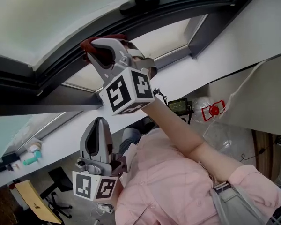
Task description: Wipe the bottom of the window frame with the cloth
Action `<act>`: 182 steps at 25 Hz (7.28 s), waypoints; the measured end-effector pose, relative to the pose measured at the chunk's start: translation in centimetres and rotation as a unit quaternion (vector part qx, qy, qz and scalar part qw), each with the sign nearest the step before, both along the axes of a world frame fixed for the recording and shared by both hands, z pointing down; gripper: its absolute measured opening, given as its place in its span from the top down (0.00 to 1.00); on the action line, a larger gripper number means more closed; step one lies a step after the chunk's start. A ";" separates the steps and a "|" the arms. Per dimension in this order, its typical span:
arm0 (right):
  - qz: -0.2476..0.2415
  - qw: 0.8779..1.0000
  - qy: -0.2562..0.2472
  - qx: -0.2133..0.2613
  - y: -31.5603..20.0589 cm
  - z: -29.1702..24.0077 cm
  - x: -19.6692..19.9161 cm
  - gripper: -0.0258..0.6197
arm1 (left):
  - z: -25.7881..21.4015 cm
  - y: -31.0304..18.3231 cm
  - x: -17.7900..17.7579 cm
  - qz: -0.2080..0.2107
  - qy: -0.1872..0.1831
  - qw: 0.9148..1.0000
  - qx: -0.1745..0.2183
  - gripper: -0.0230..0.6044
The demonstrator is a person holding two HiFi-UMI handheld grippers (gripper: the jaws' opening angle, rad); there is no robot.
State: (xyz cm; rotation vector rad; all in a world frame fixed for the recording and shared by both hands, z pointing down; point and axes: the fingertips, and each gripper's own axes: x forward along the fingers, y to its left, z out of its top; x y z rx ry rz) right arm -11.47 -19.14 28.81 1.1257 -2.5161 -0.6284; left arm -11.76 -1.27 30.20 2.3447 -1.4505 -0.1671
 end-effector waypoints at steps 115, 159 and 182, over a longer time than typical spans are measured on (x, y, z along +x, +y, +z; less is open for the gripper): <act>0.105 0.994 -0.023 -0.009 -3.0 0.1 11.5 0.85 | 3.5 0.8 -2.0 -0.007 0.033 0.998 -0.044 0.97; 0.154 0.988 0.002 -0.013 -4.3 -0.1 14.0 0.86 | 0.0 2.6 -3.8 -0.028 0.011 0.999 0.021 0.97; 0.210 0.976 -0.031 -0.034 -4.3 0.2 17.5 0.85 | -0.6 4.5 -6.7 -0.028 0.013 0.999 0.013 0.97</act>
